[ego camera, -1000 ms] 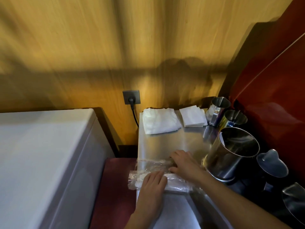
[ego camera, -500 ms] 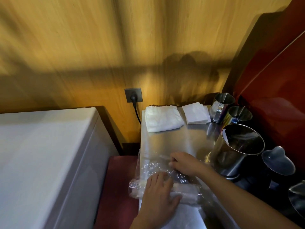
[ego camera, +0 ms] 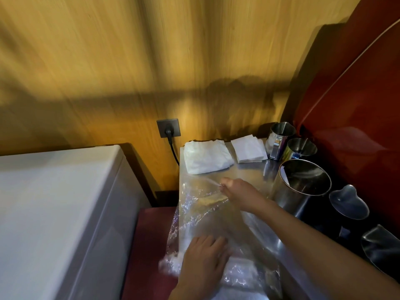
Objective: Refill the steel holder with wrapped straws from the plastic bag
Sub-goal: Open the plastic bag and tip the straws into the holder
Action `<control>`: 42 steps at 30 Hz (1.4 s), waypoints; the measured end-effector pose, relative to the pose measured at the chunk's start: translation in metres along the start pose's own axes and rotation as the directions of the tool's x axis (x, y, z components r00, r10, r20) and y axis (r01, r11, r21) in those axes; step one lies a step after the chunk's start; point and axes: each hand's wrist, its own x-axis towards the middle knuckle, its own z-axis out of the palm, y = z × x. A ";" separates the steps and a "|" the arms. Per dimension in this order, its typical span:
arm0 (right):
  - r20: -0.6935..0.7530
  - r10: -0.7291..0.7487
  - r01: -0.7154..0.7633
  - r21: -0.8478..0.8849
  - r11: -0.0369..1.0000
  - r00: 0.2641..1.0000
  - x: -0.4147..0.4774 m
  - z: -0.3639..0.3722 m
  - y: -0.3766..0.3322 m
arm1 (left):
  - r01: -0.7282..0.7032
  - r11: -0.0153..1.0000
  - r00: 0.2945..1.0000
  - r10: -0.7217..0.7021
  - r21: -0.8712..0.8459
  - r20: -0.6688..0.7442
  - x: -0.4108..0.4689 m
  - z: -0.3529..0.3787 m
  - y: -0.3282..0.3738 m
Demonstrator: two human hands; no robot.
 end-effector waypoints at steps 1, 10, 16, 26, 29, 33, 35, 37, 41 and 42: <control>-0.021 0.004 -0.004 0.007 1.000 1.000 0.001 -0.003 0.000 | -0.005 1.000 1.000 0.005 0.017 0.006 -0.002 0.000 -0.001; -0.135 0.051 -0.055 -0.025 0.998 0.990 0.008 -0.032 0.001 | -0.139 0.990 0.988 0.140 -0.021 0.059 -0.027 0.006 -0.006; 0.045 0.040 -0.044 0.088 0.995 0.998 -0.007 -0.052 -0.010 | -0.243 0.970 0.970 0.242 0.025 0.036 -0.034 0.009 -0.007; -0.264 0.093 -0.097 -0.001 0.995 0.960 -0.012 -0.084 0.000 | -0.203 0.977 0.975 0.207 -0.061 0.083 -0.037 -0.004 0.003; -0.262 0.090 -0.086 0.028 0.996 0.961 -0.013 -0.088 0.000 | -0.197 0.978 0.971 0.205 -0.074 0.123 -0.039 -0.003 0.002; -0.261 0.065 -0.061 0.022 0.998 0.963 -0.018 -0.087 -0.003 | -0.250 0.967 0.961 0.254 -0.050 0.112 -0.043 0.007 -0.002; -0.263 0.039 -0.034 0.023 0.999 0.964 -0.021 -0.088 -0.005 | -0.257 0.966 0.955 0.257 -0.018 0.150 -0.041 -0.001 -0.002; -0.239 0.010 -0.004 0.023 1.000 0.971 -0.025 -0.090 -0.007 | -0.283 0.955 0.953 0.269 0.088 0.143 -0.033 -0.014 -0.004; -0.176 -0.040 0.035 -0.031 0.999 0.983 -0.032 -0.099 -0.018 | -0.250 0.964 0.954 0.229 -0.089 -0.192 0.000 -0.056 0.006; -0.161 -0.063 0.056 -0.048 0.997 0.985 -0.034 -0.102 -0.021 | -0.262 0.964 0.930 0.237 -0.054 -0.280 0.013 -0.070 0.010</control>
